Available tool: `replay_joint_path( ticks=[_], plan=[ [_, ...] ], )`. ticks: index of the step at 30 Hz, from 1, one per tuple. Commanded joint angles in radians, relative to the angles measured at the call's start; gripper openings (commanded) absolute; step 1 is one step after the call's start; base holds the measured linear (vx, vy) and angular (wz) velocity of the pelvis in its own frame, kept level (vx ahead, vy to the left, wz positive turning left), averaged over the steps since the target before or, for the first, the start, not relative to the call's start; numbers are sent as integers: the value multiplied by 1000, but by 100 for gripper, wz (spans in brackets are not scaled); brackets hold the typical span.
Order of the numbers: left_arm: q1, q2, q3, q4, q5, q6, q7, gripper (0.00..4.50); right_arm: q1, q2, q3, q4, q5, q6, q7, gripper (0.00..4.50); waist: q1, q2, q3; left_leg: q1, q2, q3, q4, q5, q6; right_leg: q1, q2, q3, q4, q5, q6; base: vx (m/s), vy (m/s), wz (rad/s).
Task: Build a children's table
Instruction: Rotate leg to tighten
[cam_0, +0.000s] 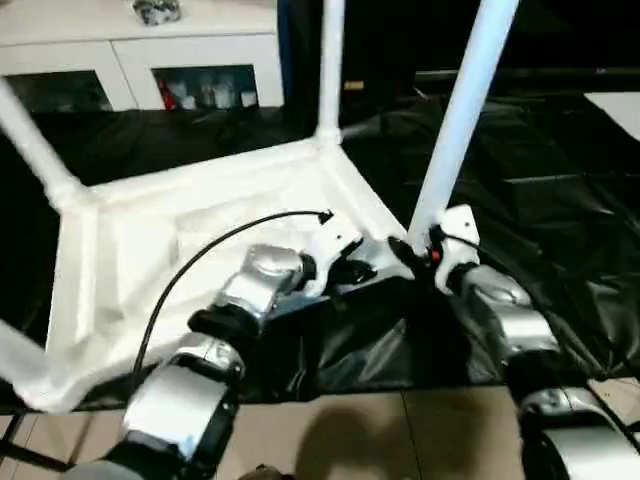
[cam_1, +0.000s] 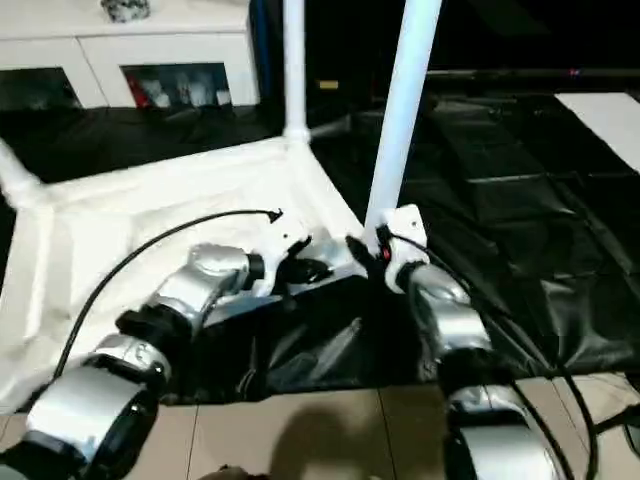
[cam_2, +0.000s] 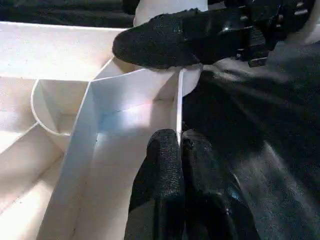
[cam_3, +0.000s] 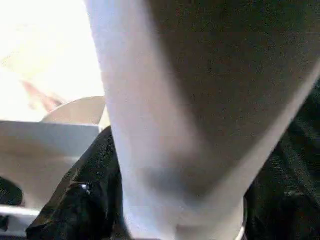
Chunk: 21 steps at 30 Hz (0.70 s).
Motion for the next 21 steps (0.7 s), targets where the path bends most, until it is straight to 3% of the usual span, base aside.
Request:
replay_joint_path(
  ticks=[1, 3, 7, 11, 13, 14, 17, 21],
  plan=[
    [-40, -80, -19, -34, -20, -18, 10, 0, 25, 93, 92, 65, -43, 20, 39, 323, 2, -13, -61, 21, 139, -79, -82, -192, 21, 38, -141, 81, -69, -91, -257, 0, 0, 0],
    [-35, -79, -22, -38, -18, -22, -2, 0, 20, 96, 85, 69, -25, 23, 64, 339, 2, -13, -59, 22, 143, -79, -84, -197, 40, 37, -137, 78, -70, -115, -253, 0, 0, 0],
    [-29, -69, -26, -37, -18, -30, -19, 0, 18, 90, 89, 64, -20, 3, 91, 384, 1, -11, -59, 25, 146, -80, -87, -220, 25, 35, -135, 79, -70, -131, -251, 0, 0, 0],
    [-25, -38, -29, -39, -25, -47, -74, 0, 49, 53, 117, 10, -6, -60, 241, 388, 2, -12, -61, 22, 144, -78, -85, -214, 32, 40, -139, 79, -66, -92, -261, 0, 0, 0],
    [-22, -20, -32, -41, -27, -52, -109, 0, 83, 26, 139, -48, 18, -77, 352, 388, 7, -12, -62, 19, 145, -76, -81, -184, 56, 42, -139, 78, -62, -56, -263, 0, 0, 0],
    [-21, -8, -34, -41, -27, -57, -133, 0, 104, 5, 153, -85, 34, -78, 417, 388, 15, -14, -64, 18, 146, -74, -77, -160, 84, 42, -137, 75, -58, -33, -262, 0, 0, 0],
    [-13, 23, -42, -48, -31, -67, -206, 0, 151, -54, 178, -166, 79, -63, 567, 388, 27, -16, -62, 17, 149, -75, -77, -154, 114, 42, -136, 74, -60, -40, -256, 0, 0, 0],
    [-6, 47, -52, -57, -35, -68, -271, 0, 175, -94, 184, -203, 100, -60, 649, 388, 31, -15, -59, 20, 150, -76, -81, -202, 85, 37, -137, 74, -69, -140, -249, 0, 0, 0]
  ],
)
